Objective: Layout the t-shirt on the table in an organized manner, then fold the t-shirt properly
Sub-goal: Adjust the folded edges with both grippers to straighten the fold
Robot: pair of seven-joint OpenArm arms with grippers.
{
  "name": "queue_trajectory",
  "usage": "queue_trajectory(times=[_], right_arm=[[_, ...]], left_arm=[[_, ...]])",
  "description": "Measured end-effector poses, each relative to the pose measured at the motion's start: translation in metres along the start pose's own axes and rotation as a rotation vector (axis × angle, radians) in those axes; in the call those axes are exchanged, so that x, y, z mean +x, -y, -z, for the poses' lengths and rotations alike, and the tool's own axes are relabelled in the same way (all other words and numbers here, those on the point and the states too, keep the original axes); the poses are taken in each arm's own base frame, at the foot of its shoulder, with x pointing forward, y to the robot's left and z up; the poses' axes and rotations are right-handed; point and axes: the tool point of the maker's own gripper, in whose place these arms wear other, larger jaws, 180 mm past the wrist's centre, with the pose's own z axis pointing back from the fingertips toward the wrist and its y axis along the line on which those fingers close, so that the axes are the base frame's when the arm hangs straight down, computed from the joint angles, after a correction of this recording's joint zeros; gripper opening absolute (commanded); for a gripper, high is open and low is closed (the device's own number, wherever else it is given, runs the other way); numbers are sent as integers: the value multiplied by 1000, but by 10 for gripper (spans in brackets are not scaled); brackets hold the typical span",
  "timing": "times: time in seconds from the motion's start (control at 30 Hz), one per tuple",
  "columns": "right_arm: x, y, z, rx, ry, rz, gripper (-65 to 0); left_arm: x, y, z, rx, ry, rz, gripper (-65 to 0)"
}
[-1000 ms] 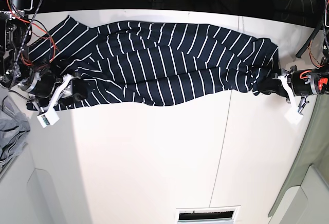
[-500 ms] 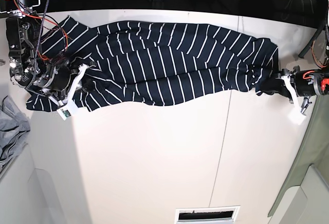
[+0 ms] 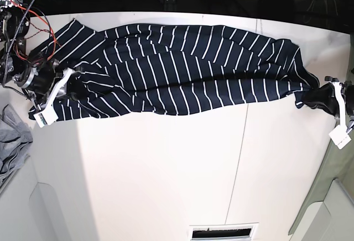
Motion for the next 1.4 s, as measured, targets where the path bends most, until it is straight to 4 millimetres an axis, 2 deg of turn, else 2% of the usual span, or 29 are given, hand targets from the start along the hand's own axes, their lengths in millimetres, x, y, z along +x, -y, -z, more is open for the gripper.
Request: queue_trajectory(times=[0.1,0.23,0.37,0.5,0.6,0.63,0.67,0.7,0.73,0.77,0.83,0.97,1.03,1.13,1.3,1.37,1.4], right_arm=[[-11,8,-18,-38,-20,-28,-650],[-31,17,-29,-77,-56,-15,-650],[-42,23,-32,-115,-75,-23,-650],[-54,31,-28,-126,-86,8,-650],[-62,38,-24,-133,-81,42,-650],[-64,39,-23,-129,-77,54,-631],[-66,40,-23,-130,-80,60,-546],[-66,40,-23,-132,-77,60,-468],[-65,40,-23,-131,-74,61,-415],[-64,40,-23,-130,-70,61,-393],[-57,37,-23,-122,-53,54,-393],[-34,26,-28,-106,7,9,-393],[-22,19,-30,-98,36,-17,-393],[-16,14,-31,-93,53,-33,-393],[-15,14,-32,-93,53,-34,-394],[-15,14,-32,-93,55,-34,-435],[-14,13,-32,-86,60,-28,-484]], left_arm=[[-5,0,-1,0,-12,-3,-650],[-27,6,5,-20,-58,-32,-650],[-55,6,12,-1,-127,-41,-650],[-73,3,27,33,-127,-46,-650],[-84,-6,40,79,-118,-57,-650],[-88,-8,44,87,-114,-68,-650],[-92,-10,47,93,-115,-78,-650],[-95,-10,48,94,-117,-89,-625],[-96,-10,50,91,-116,-96,-569],[-96,-9,51,89,-114,-97,-524],[-94,-7,52,81,-105,-103,-482],[-78,-13,43,85,-27,-139,-477],[-68,-22,31,107,18,-162,-409],[-61,-22,19,84,50,-215,-284],[-74,-15,25,66,38,-247,-277],[-81,-12,29,59,27,-258,-277],[-82,-10,32,58,26,-260,-277]])
